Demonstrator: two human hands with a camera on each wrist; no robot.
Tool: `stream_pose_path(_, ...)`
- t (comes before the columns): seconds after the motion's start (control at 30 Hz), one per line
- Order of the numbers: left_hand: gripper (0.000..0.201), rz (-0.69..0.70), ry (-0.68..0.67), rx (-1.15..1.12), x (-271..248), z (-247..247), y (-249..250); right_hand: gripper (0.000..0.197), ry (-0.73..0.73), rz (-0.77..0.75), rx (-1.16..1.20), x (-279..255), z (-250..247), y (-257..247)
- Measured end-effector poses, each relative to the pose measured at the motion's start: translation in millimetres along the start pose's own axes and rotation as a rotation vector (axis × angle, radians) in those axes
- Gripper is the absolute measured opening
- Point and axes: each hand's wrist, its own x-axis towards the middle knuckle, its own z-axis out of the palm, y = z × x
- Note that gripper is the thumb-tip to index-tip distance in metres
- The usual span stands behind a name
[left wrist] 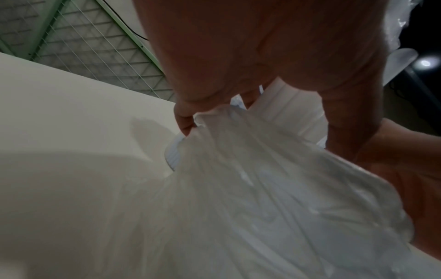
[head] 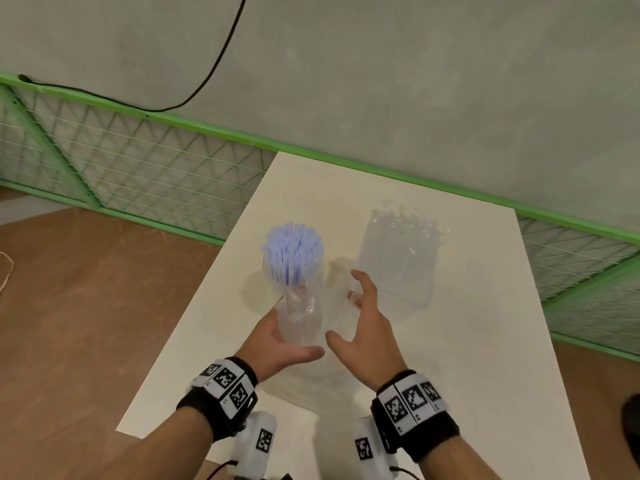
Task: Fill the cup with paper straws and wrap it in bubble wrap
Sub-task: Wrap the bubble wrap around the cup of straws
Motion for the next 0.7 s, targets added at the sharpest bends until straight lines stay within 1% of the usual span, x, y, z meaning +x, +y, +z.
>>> stream_pose_path(0.07, 0.083, 0.007, -0.021, 0.001, -1, 0, 1, 0.097, -0.049, -0.029, 0.015, 4, -1, -1)
stream_pose_path(0.2, 0.072, 0.019, -0.042, -0.006, -4, 2, 3, 0.1, -0.119, -0.062, -0.013, 14, -6, -6)
stream_pose_path(0.4, 0.075, 0.058, -0.062, -0.013, -7, 3, 2, 0.099, -0.131, -0.103, -0.012, 20, -8, -8)
stream_pose_path(0.5, 0.073, 0.083, -0.044, -0.013, -7, 2, -2, 0.095, -0.12, -0.102, -0.038, 19, -4, -4)
stream_pose_path(0.57, 0.077, 0.11, -0.038, -0.007, -7, 3, -4, 0.085, -0.123, -0.107, -0.067, 20, -1, 0)
stream_pose_path(0.63, 0.08, 0.119, -0.047, -0.005, -7, 5, -4, 0.068, -0.122, -0.139, -0.106, 21, 1, 3)
stream_pose_path(0.7, 0.077, 0.11, -0.057, -0.015, -9, 5, -5, 0.053, -0.092, -0.18, -0.104, 21, 3, 6)
